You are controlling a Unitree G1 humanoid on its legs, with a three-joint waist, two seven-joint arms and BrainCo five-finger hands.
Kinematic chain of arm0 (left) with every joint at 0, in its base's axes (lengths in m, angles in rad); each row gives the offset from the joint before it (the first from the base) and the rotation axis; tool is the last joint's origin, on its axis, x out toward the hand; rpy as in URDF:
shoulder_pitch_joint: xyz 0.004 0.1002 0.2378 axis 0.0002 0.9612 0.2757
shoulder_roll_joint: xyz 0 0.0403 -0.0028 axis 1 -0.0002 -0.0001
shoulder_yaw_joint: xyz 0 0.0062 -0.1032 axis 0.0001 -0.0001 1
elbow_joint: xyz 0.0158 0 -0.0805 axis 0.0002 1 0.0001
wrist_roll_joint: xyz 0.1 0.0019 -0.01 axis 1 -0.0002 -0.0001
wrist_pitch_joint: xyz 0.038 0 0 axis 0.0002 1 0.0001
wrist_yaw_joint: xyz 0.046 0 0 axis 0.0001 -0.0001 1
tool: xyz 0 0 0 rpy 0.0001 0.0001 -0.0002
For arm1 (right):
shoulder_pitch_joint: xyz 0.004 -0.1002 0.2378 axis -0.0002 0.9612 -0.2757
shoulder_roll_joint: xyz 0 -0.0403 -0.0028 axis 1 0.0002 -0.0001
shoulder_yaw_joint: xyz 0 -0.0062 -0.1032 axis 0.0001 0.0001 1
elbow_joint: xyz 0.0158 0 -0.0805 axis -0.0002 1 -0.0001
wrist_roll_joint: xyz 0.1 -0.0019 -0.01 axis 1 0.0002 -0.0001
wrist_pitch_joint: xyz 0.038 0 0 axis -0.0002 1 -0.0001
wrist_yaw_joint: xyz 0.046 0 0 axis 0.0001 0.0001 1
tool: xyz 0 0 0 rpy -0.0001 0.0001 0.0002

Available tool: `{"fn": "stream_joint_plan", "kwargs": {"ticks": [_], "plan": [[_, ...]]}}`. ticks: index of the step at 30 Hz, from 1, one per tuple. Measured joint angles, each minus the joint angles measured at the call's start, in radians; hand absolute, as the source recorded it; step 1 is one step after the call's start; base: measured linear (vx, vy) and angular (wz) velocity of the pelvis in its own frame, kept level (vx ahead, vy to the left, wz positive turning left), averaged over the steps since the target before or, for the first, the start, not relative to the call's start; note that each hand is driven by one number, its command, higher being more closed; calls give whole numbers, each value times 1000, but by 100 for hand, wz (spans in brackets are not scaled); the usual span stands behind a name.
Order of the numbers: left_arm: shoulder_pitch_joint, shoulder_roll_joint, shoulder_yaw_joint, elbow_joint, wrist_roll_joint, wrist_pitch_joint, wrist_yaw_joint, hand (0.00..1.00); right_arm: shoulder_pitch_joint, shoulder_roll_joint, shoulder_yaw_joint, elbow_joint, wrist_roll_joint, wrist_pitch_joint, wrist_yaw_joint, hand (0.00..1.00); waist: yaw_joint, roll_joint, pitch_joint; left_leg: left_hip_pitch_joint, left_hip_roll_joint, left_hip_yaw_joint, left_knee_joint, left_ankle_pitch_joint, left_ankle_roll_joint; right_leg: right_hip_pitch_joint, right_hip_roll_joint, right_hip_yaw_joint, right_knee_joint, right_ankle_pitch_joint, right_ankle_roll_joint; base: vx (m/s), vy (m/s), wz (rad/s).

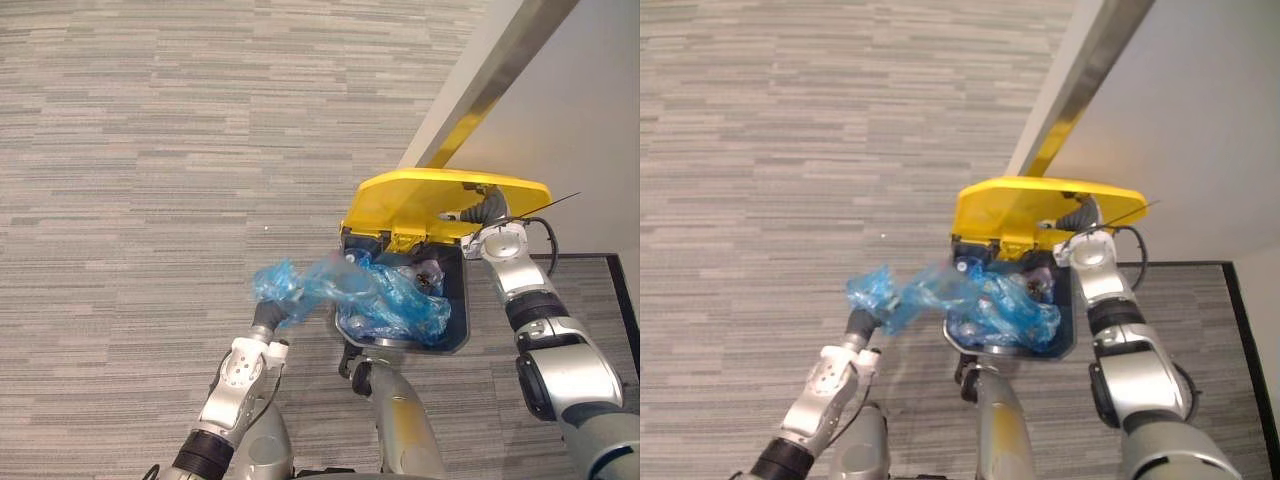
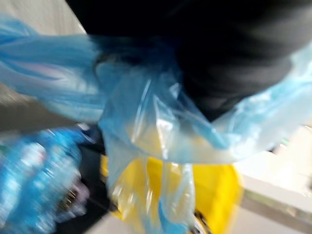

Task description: Gather rubbish on tea table into small bin, then transfer packed bag to large trash can.

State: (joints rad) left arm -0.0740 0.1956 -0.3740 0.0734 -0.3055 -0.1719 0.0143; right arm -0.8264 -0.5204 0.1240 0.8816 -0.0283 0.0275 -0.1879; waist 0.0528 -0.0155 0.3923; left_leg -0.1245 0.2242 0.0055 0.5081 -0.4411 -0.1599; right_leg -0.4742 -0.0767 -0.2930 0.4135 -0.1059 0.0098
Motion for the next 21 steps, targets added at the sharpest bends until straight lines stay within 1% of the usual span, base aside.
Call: {"fn": "stream_joint_plan", "kwargs": {"ticks": [4, 5, 8, 9, 12, 14, 15, 17, 21], "plan": [[-75, -13, -79, -89, -12, -11, 0, 100, 0, 0, 1, 0, 0, 0, 5, 0, -1, 6, 3, 2, -10, 3, 7, -5, 8, 0, -7, 10, 4, 5, 1, -16, 19, -2], [-130, -24, -106, -114, -12, -17, 3, 100, -6, 0, 3, 0, 0, 0, 13, 0, -4, 10, 6, 2, -10, 4, 14, -7, 12, -1, -10, 13, 11, 5, 1, 0, 0, 0], [-194, -35, -128, -135, -10, -24, 4, 100, -36, 0, 14, 0, 0, 0, 15, 0, -6, 14, 12, 2, -11, 15, 21, -10, 12, -13, -11, 28, 22, 5, 1, -22, -2, -10], [-228, -45, -133, -136, -8, -27, 12, 100, -61, 0, 24, 0, -1, 0, 16, 0, -15, 17, 15, 1, -12, 19, 21, -11, 12, -16, -13, 32, 24, 7, 4, -25, -12, -12], [-283, -58, -146, -136, 11, -28, 34, 100, -76, -1, 48, 0, -5, -1, 18, 0, -28, 18, 19, 2, -12, 18, 21, -10, 12, -16, -8, 31, 24, 7, 5, -7, -6, -2], [-320, -60, -162, -136, 30, -28, 50, 100, -78, -1, 54, -1, -9, -1, 19, 0, -31, 17, 22, 3, -10, 19, 21, -10, 11, -17, -4, 31, 24, 6, 6, -5, -16, -2], [-339, -63, -163, -136, 34, -28, 61, 100, -79, -1, 62, -1, -9, -1, 20, 0, -34, 17, 22, 3, -9, 20, 21, -9, 10, -17, -1, 31, 21, 0, 15, -5, -17, -4], [-362, -63, -161, -134, 47, -28, 74, 100, -84, 0, 77, -2, -9, -1, 21, 0, -37, 17, 23, 3, -8, 25, 21, -9, 11, -17, 3, 33, 13, 0, 14, -9, -17, -7], [-438, -67, -162, -53, 70, -29, 97, 100, -85, -1, 83, -31, -9, -1, 23, 0, -46, 13, 37, 2, -6, 34, 20, -9, 11, -17, 9, 40, -4, 11, 14, -11, 4, -8]]}}
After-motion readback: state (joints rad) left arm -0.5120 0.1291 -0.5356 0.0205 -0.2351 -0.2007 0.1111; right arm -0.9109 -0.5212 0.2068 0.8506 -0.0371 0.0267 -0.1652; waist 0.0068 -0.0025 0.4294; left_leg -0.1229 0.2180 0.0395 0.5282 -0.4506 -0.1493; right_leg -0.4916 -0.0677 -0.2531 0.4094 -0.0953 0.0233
